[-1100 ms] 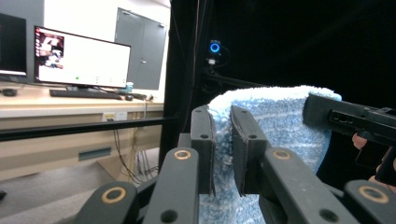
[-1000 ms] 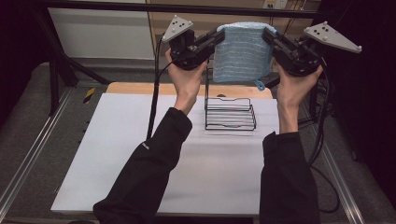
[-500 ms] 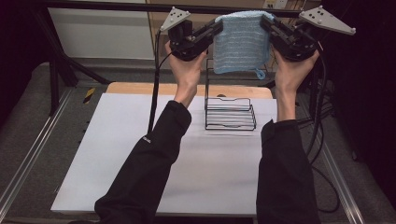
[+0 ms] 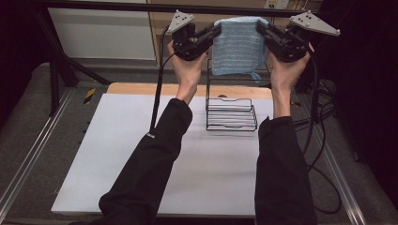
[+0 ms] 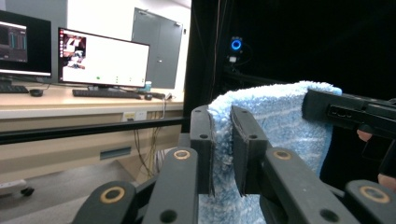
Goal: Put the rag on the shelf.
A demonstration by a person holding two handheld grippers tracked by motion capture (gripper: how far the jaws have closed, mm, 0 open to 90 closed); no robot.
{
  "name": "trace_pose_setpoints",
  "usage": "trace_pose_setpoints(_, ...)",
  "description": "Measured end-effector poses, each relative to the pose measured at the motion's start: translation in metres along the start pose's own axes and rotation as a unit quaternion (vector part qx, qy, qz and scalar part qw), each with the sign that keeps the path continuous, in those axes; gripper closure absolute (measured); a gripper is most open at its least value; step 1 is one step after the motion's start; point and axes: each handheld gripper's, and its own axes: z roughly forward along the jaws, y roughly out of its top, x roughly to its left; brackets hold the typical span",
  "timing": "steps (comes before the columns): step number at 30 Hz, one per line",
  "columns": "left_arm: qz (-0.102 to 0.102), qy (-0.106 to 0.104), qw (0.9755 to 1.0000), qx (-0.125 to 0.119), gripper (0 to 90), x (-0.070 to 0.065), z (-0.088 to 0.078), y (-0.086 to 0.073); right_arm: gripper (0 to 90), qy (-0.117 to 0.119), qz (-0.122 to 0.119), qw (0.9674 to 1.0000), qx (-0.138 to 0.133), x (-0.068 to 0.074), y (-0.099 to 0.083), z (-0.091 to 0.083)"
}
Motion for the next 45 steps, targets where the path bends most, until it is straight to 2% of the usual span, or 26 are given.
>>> trace_pose_setpoints(5, 0.004, 0.002, 0.9998, 0.017, 79.8, 0.006, 0.006, -0.008, 79.4, 0.001, 0.006, 0.9999, 0.009, -0.005, -0.011, 0.005)
trace_pose_setpoints(12, 0.009, 0.002, 0.9992, 0.040, 79.8, 0.008, 0.010, -0.022, 79.2, 0.002, 0.021, 0.9995, 0.022, -0.010, -0.034, 0.007)
trace_pose_setpoints(15, 0.023, 0.004, 0.9981, 0.056, 79.8, 0.008, 0.012, -0.028, 79.2, 0.001, 0.025, 0.9993, 0.029, -0.012, -0.042, 0.007)
trace_pose_setpoints(17, 0.026, 0.003, 0.9980, 0.058, 79.8, 0.007, 0.013, -0.031, 79.2, 0.000, 0.028, 0.9991, 0.032, -0.014, -0.046, 0.007)
trace_pose_setpoints(25, 0.020, -0.015, 0.9967, 0.077, 79.5, 0.006, 0.013, -0.050, 78.9, 0.002, 0.036, 0.9983, 0.046, -0.018, -0.066, 0.000)
trace_pose_setpoints(28, 0.026, -0.025, 0.9959, 0.083, 79.3, 0.004, 0.010, -0.055, 78.8, 0.003, 0.043, 0.9978, 0.050, -0.019, -0.071, -0.005)
trace_pose_setpoints(36, 0.035, -0.046, 0.9931, 0.102, 79.0, -0.003, 0.003, -0.056, 78.6, 0.008, 0.048, 0.9971, 0.059, -0.018, -0.078, -0.018)
trace_pose_setpoints(45, 0.047, -0.069, 0.9890, 0.122, 78.4, -0.009, -0.009, -0.060, 78.0, 0.026, 0.049, 0.9957, 0.075, -0.015, -0.080, -0.034)
